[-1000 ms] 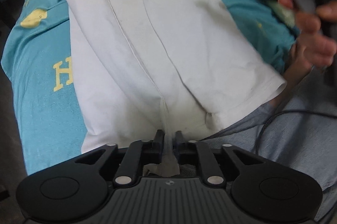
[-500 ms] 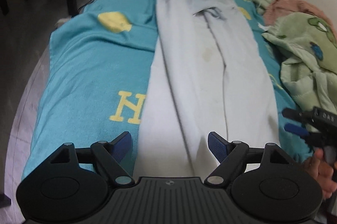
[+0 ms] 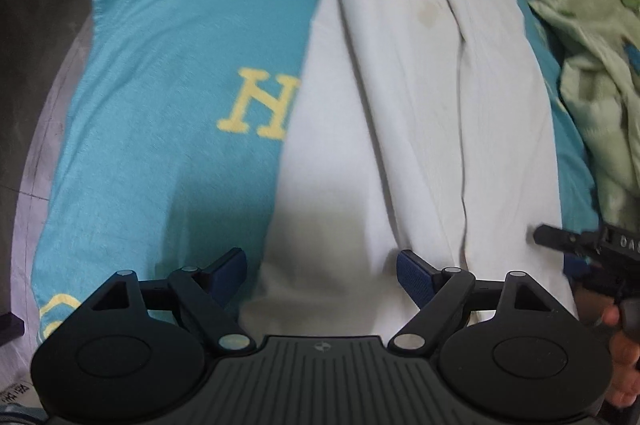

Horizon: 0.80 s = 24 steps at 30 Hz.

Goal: Fold clothes
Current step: 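Grasp the T-shirt hem with the left gripper while the right gripper grasps beside it, then lift the hem with both grippers and fold it over toward the collar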

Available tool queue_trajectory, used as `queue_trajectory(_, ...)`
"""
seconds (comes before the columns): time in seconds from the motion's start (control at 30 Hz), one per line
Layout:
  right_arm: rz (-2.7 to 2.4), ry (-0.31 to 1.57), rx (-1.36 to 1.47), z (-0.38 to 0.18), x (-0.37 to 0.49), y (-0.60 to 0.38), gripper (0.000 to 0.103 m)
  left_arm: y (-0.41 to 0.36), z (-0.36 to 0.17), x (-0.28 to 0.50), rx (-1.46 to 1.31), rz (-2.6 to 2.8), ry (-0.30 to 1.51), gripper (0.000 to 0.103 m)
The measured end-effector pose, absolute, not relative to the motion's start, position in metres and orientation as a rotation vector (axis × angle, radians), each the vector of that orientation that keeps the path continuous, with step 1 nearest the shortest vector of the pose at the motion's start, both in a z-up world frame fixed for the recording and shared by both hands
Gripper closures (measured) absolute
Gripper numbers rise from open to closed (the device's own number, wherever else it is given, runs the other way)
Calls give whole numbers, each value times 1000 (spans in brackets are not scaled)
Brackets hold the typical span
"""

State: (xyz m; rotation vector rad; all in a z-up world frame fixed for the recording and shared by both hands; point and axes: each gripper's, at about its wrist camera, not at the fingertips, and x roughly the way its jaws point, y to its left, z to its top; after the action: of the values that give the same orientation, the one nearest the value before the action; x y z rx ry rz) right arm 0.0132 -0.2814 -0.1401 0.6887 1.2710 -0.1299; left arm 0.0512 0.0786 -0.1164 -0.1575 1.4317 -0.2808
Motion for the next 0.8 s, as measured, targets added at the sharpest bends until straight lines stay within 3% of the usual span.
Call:
queue_trajectory(0.07,-102,1305,693,-140,9,-275,40,72,-115,44,-108,-320,1445,25)
queue_trajectory(0.23,5,1385,624,-136,-1,-251,40,57,-112,24,16,-417,1472,61)
queue_trajectory(0.27,13,1384,577,-134,-2,-245,45,56,-110,21,34,-413,1458,67)
queue_trajectory(0.33,15,1379,499,-129,-4,-235,67,55,-105,15,53,-410,1436,84)
queue_trajectory(0.37,8,1377,477,-128,-5,-233,77,55,-102,12,62,-408,1424,86)
queue_trajectory(0.57,65,1219,639,-90,-22,-259,93,77,-51,-7,-96,-430,1276,93)
queue_trajectory(0.8,123,1002,690,-23,-46,-278,94,93,39,-15,-292,-426,1097,95)
